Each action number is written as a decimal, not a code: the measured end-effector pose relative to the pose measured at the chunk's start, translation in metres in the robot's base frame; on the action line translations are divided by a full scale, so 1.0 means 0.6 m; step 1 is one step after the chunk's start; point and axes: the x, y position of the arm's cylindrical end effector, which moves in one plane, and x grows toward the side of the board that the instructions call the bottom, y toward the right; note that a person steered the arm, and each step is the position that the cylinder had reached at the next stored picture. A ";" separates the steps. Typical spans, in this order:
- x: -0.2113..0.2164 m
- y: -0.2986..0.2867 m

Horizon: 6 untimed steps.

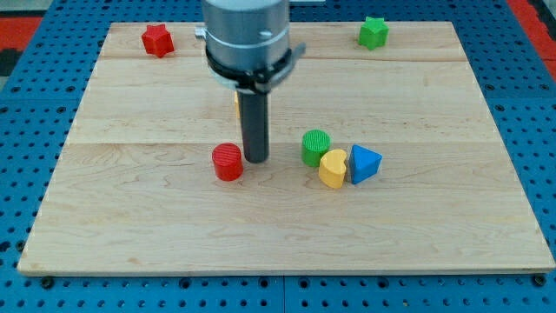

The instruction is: Move the red circle towards the bottom center of the board

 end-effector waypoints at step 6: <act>0.174 0.106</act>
